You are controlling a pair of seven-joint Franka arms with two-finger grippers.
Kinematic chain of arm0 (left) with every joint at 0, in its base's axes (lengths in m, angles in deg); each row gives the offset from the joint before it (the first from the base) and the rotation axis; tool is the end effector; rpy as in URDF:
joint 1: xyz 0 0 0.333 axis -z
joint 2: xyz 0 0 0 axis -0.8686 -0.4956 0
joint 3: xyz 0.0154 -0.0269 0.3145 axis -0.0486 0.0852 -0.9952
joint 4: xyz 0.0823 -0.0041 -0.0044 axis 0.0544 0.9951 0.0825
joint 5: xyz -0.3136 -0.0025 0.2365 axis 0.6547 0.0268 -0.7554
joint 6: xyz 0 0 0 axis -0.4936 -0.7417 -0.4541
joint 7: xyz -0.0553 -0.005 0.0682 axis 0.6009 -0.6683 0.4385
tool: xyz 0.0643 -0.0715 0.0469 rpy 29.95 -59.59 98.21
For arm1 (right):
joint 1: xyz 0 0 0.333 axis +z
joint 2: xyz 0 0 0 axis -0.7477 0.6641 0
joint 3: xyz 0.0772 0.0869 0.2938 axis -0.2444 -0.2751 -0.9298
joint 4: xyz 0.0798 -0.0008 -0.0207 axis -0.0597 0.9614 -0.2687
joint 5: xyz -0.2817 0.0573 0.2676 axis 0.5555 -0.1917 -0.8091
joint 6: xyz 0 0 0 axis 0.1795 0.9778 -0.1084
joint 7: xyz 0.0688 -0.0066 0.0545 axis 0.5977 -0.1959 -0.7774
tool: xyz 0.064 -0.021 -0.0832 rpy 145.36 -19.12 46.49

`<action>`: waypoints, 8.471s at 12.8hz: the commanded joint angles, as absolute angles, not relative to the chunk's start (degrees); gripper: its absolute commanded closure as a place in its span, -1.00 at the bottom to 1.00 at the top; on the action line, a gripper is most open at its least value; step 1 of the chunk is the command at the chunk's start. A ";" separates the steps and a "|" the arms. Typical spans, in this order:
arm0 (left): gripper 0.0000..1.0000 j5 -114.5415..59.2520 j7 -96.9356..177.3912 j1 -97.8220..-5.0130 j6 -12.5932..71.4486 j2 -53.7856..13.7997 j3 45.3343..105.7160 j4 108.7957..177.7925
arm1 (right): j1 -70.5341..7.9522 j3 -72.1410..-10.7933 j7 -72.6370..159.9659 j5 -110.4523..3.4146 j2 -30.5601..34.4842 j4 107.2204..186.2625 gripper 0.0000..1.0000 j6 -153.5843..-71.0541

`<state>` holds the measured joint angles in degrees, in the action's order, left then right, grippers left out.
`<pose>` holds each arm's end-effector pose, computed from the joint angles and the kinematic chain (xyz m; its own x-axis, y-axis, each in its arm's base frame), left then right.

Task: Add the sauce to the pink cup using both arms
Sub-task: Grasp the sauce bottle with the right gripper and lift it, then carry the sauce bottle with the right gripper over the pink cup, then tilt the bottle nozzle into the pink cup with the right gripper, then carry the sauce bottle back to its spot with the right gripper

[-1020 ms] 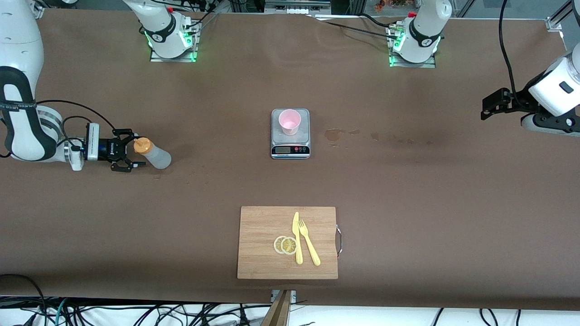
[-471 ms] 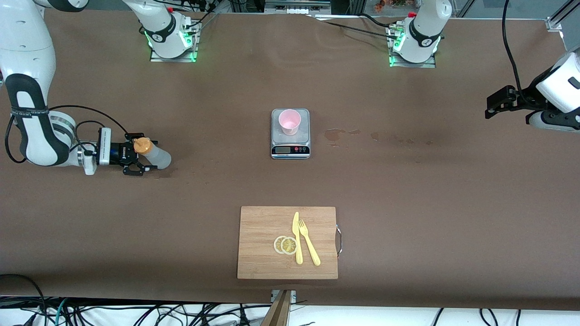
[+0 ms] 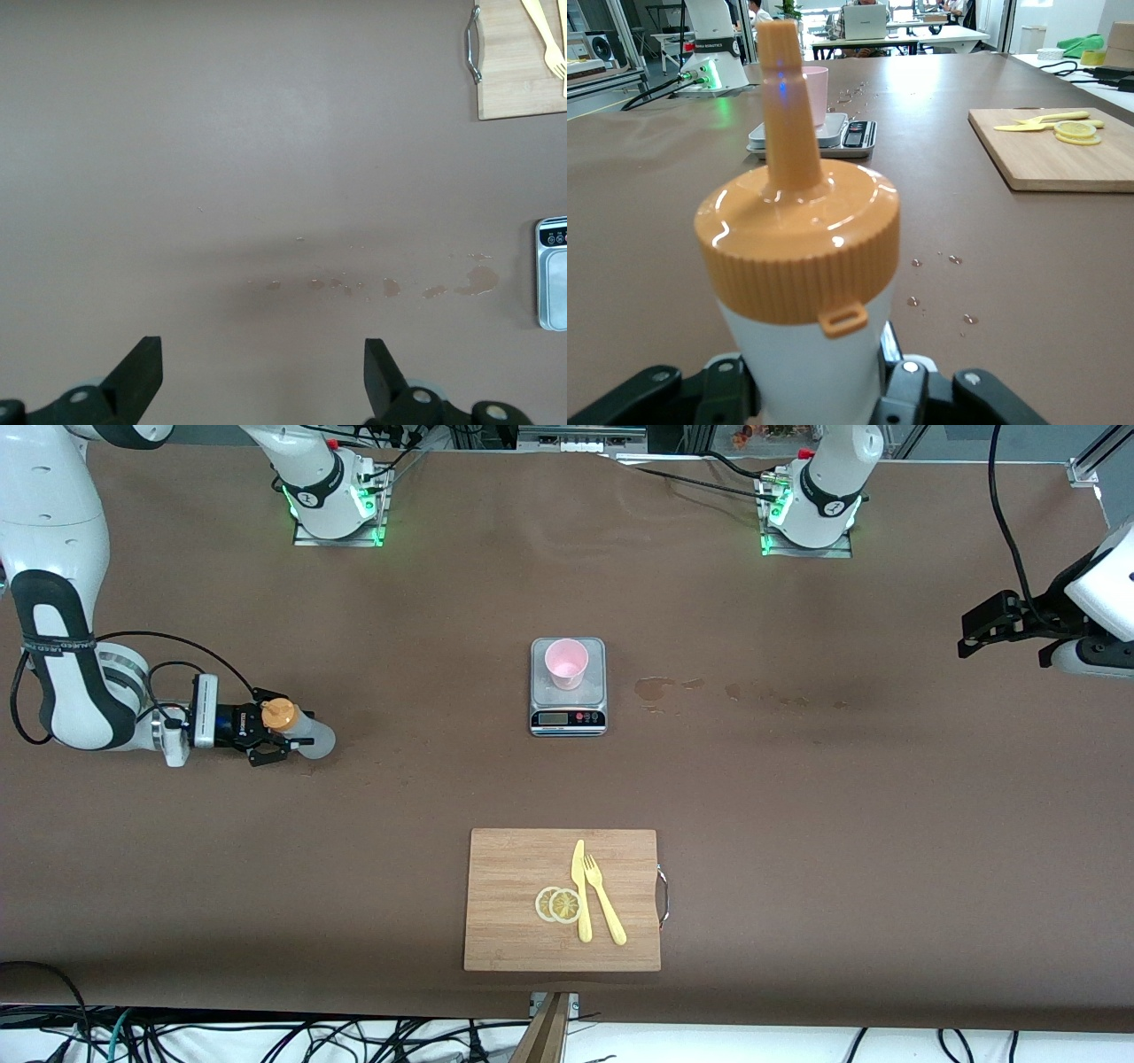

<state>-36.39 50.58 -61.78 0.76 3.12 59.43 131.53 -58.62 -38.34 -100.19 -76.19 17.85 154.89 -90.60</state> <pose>0.5647 -0.0064 0.6156 0.9962 -0.0795 -0.0353 -0.0792 -0.9968 0.0085 0.5528 -0.0952 0.1392 -0.0100 0.4168 0.9090 0.9918 0.1197 -0.0440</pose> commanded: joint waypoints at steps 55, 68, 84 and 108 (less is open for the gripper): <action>-1.00 -34.44 50.99 -63.81 -0.46 3.52 58.61 128.31 | 4.87 -44.81 28.66 -9.55 16.19 123.67 0.71 -70.71; -1.00 -34.70 50.98 -63.81 -0.64 3.52 58.52 128.22 | 5.14 -44.72 28.48 -9.38 19.37 120.49 0.71 -68.15; -1.00 -34.97 51.07 -63.90 -1.87 3.52 57.73 127.87 | 4.96 -44.19 28.04 -9.38 20.69 118.38 0.75 -68.07; -1.00 -34.18 51.07 -63.81 -1.69 3.25 57.99 127.96 | -40.88 -54.02 -8.30 -28.87 -9.79 139.10 0.42 -84.39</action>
<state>-35.65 50.54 -63.31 -1.09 3.20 58.14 128.92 -34.21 -50.67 -2.07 -25.34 -3.58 130.61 -80.05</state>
